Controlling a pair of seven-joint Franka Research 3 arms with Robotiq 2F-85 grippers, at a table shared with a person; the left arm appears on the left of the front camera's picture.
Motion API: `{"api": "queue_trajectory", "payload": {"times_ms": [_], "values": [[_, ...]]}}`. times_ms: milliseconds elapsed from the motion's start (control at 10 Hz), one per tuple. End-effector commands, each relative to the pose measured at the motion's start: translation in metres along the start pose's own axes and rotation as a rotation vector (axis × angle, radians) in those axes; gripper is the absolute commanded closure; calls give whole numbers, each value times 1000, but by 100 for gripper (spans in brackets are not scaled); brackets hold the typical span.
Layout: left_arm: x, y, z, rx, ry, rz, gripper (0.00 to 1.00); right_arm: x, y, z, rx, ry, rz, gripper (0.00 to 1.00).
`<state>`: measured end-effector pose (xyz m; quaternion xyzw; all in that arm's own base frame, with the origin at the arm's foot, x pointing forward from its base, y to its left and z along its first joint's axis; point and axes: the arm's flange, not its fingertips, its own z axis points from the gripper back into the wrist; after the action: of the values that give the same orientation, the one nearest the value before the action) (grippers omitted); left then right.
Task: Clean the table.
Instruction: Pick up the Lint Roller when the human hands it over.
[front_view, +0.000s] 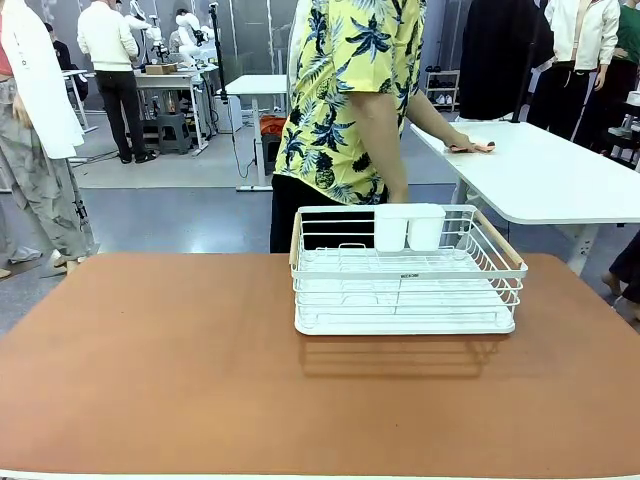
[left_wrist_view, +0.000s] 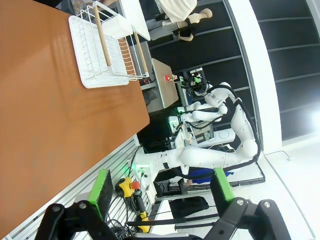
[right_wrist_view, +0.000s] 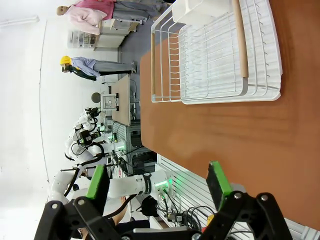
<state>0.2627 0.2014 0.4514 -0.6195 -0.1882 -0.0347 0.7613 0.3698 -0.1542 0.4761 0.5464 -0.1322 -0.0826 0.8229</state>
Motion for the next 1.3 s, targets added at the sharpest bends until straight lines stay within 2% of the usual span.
{"api": "queue_trajectory", "payload": {"times_ms": [0,1200], "values": [[-1,-1,3,-14,2,-13,0,-1,2,1,6,8,10,0],[-1,-1,3,-14,2,-13,0,-1,2,1,6,8,10,0]]}}
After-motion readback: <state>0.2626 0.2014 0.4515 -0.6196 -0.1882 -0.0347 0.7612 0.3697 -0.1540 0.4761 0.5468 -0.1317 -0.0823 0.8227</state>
